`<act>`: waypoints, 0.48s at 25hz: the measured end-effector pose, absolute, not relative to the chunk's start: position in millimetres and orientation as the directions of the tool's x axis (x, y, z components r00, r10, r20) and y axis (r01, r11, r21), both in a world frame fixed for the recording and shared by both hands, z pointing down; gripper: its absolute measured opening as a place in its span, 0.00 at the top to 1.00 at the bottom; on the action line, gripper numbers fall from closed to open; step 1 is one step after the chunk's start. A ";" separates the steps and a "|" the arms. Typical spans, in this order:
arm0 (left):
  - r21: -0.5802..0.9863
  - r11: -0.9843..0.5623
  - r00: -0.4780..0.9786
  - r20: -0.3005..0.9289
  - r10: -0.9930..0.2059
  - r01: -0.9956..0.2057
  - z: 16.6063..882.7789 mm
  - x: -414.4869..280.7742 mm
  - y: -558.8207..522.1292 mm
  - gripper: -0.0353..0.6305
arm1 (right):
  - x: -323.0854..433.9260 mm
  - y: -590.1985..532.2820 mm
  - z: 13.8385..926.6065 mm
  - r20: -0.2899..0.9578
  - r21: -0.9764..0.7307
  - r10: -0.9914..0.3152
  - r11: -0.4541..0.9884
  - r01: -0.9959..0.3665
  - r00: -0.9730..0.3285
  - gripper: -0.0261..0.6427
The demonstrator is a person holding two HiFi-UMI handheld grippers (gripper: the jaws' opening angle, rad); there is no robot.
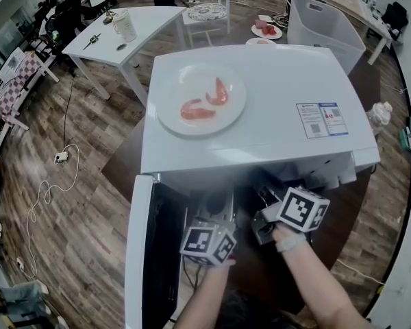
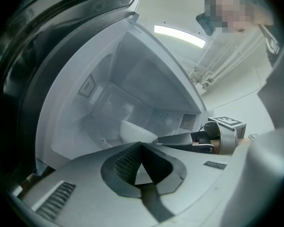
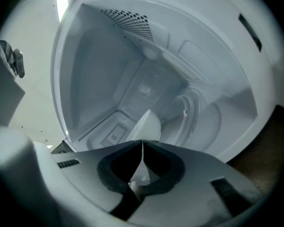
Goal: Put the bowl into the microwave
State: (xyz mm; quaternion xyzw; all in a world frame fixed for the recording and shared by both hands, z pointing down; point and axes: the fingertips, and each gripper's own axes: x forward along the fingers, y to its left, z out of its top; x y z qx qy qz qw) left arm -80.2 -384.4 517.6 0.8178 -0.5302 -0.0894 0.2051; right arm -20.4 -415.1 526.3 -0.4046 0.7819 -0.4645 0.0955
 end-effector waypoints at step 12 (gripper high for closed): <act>0.438 -0.353 0.425 0.076 -0.902 -0.827 518.6 -78.1 -376.0 0.93 | -14.3 -400.7 528.3 0.236 -0.808 -0.723 0.225 -0.544 -0.650 0.95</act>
